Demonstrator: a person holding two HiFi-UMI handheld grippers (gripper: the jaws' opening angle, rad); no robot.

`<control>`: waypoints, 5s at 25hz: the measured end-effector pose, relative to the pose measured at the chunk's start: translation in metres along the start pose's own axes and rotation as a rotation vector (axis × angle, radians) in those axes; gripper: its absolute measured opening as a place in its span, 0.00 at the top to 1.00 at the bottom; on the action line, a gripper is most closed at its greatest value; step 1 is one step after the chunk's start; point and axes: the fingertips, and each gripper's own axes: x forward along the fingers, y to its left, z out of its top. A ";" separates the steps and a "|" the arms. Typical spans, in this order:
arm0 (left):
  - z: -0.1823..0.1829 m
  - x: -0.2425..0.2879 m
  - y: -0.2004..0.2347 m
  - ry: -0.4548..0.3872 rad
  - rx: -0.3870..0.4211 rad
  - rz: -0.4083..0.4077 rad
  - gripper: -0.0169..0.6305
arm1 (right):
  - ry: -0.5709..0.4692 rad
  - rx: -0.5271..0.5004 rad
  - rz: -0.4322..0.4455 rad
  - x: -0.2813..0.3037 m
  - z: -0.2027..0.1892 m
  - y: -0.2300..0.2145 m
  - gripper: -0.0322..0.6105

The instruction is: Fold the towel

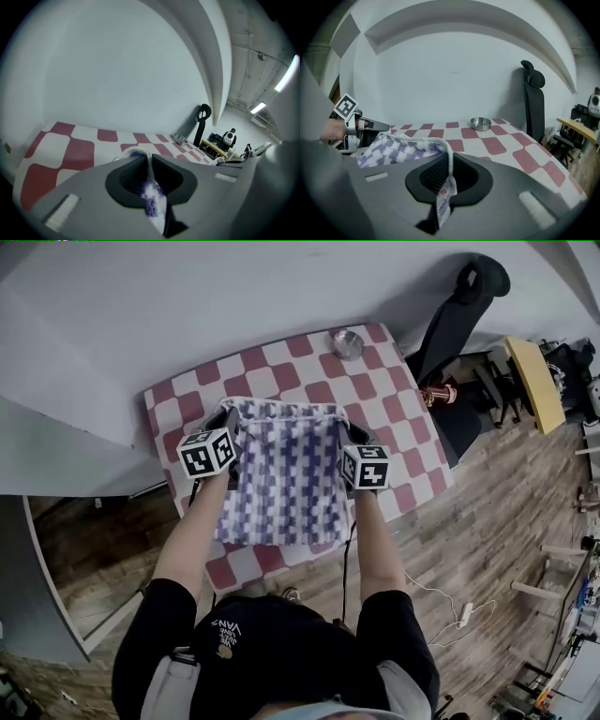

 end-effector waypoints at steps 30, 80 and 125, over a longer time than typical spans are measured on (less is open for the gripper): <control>-0.089 -0.169 0.036 -0.003 0.012 -0.051 0.58 | -0.013 0.552 0.081 -0.133 -0.123 0.001 0.65; -0.277 -0.400 -0.044 0.117 -0.081 -0.119 0.86 | 0.016 0.883 0.428 -0.338 -0.280 0.125 0.85; -0.126 -0.202 0.036 0.140 -0.214 -0.105 0.59 | 0.048 0.864 0.379 -0.151 -0.140 0.024 0.47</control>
